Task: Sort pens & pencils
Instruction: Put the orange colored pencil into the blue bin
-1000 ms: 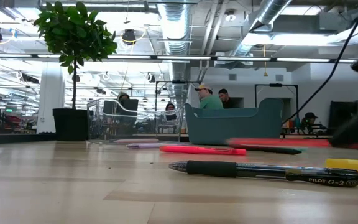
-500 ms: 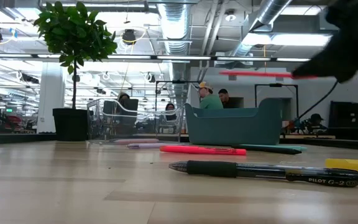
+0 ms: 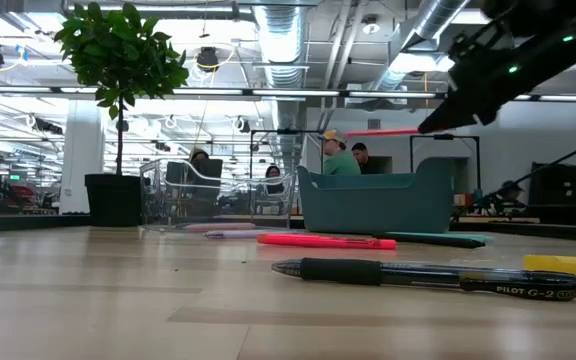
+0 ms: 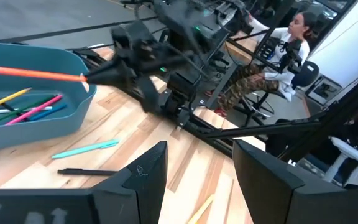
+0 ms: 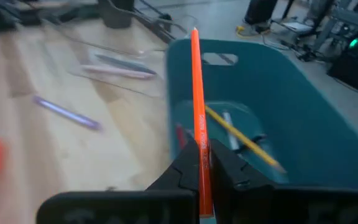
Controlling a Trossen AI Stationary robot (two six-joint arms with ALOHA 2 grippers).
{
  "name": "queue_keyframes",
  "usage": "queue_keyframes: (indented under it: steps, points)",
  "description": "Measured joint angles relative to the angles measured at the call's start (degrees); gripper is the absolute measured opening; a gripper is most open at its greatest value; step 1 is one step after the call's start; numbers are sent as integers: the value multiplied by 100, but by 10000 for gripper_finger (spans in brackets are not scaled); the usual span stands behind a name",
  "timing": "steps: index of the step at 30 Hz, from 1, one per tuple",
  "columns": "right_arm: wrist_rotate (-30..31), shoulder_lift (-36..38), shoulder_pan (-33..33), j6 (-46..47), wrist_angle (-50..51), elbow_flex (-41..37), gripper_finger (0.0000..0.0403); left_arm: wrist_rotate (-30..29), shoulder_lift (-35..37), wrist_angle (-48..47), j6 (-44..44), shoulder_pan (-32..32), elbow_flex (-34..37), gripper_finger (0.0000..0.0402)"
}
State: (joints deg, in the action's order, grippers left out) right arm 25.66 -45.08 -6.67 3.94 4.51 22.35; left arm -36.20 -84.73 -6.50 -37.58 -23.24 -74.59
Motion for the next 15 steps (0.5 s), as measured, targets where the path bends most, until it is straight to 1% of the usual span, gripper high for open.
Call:
queue_keyframes:
  steps: [4, 7, 11, 13, 15]
  points:
    - [-879, -326, -1088, -578, 0, 299, 27, 1, 0, 0, -21, 0, 0, 173]
    - [-1217, -685, -1646, -932, 122, 586, 28, 0, 0, -2, -78, 0, 0, 173]
    - [-1473, -1220, -2132, -1328, 304, 831, 36, 0, 0, -4, -107, 0, -1, 173]
    - [-1639, -1448, -2274, -1344, 312, 925, 36, 0, 0, -9, -108, 0, 0, 173]
    - [-1671, -1622, -2341, -1342, 328, 1029, 36, 0, 0, -9, -109, 0, 0, 173]
